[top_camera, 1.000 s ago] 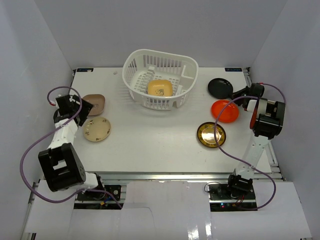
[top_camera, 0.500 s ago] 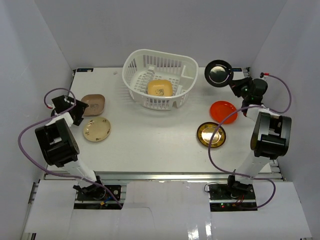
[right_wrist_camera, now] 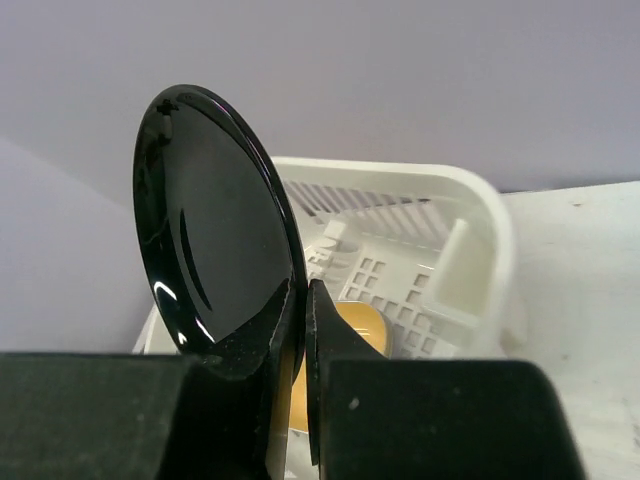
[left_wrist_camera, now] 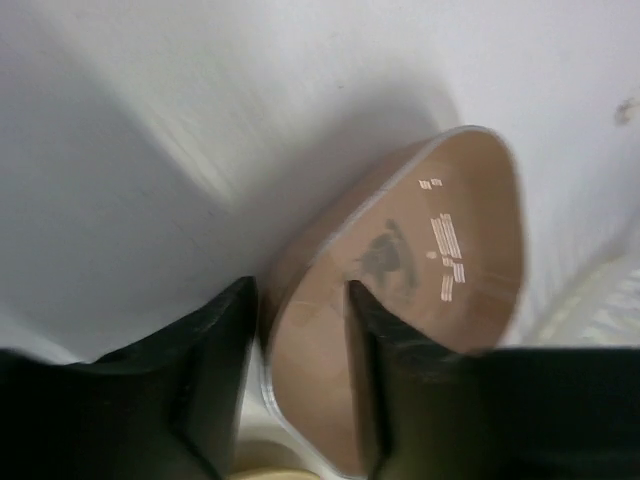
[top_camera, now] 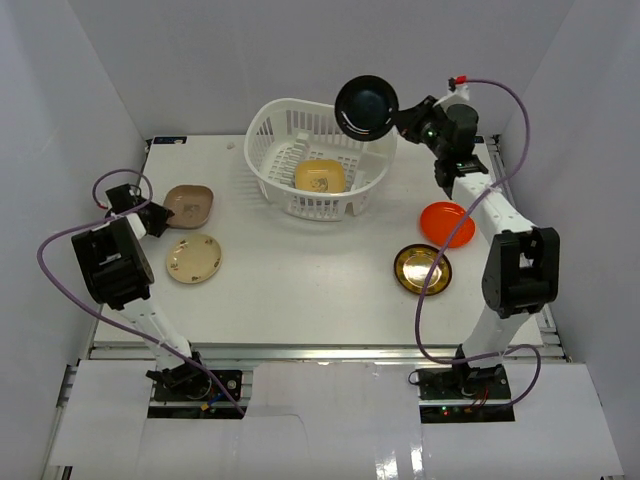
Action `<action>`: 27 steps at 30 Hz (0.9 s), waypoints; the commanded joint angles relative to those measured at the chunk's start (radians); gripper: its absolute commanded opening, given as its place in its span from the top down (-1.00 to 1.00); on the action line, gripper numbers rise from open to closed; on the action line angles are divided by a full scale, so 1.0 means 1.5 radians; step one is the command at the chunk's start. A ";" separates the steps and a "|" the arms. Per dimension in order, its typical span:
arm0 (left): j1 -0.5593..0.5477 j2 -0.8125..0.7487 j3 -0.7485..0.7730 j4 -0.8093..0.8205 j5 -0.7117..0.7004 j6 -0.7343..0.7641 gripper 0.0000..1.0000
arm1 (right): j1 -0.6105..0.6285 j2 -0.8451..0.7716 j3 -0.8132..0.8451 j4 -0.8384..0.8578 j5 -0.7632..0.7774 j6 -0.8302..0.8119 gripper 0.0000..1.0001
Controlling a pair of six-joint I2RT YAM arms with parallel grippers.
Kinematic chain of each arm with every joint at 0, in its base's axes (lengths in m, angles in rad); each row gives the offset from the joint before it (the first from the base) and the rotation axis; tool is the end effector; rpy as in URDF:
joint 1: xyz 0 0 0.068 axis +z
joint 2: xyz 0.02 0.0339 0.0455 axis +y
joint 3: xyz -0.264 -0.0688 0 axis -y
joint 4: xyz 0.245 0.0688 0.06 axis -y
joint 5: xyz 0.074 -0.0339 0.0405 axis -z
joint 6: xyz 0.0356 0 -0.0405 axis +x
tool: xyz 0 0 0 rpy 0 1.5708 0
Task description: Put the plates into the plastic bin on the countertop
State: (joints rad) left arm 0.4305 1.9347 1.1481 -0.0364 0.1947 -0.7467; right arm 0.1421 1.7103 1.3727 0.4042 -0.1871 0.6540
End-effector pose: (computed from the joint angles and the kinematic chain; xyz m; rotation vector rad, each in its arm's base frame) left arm 0.3696 0.1622 0.1493 -1.2591 2.0523 -0.3807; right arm 0.4114 0.0655 0.3577 0.2417 1.5369 0.7753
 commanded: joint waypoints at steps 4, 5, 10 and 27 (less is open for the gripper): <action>0.001 0.021 0.022 -0.031 -0.009 0.011 0.94 | 0.082 0.136 0.203 -0.149 0.046 -0.111 0.84; 0.002 0.016 0.025 -0.033 -0.008 0.010 1.00 | 0.091 0.161 0.218 -0.159 0.063 -0.120 0.84; -0.002 -0.069 0.023 -0.040 0.000 -0.029 1.00 | 0.128 0.230 0.303 -0.234 0.052 -0.146 0.83; -0.306 -0.266 0.247 -0.108 -0.032 0.019 1.00 | 0.165 0.164 0.309 -0.331 0.117 -0.201 -0.29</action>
State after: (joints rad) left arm 0.0551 1.4921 1.4704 -0.1226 0.1677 -0.7464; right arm 0.4221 2.1128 1.8454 -0.1192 -0.0437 0.3607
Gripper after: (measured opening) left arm 0.031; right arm 0.650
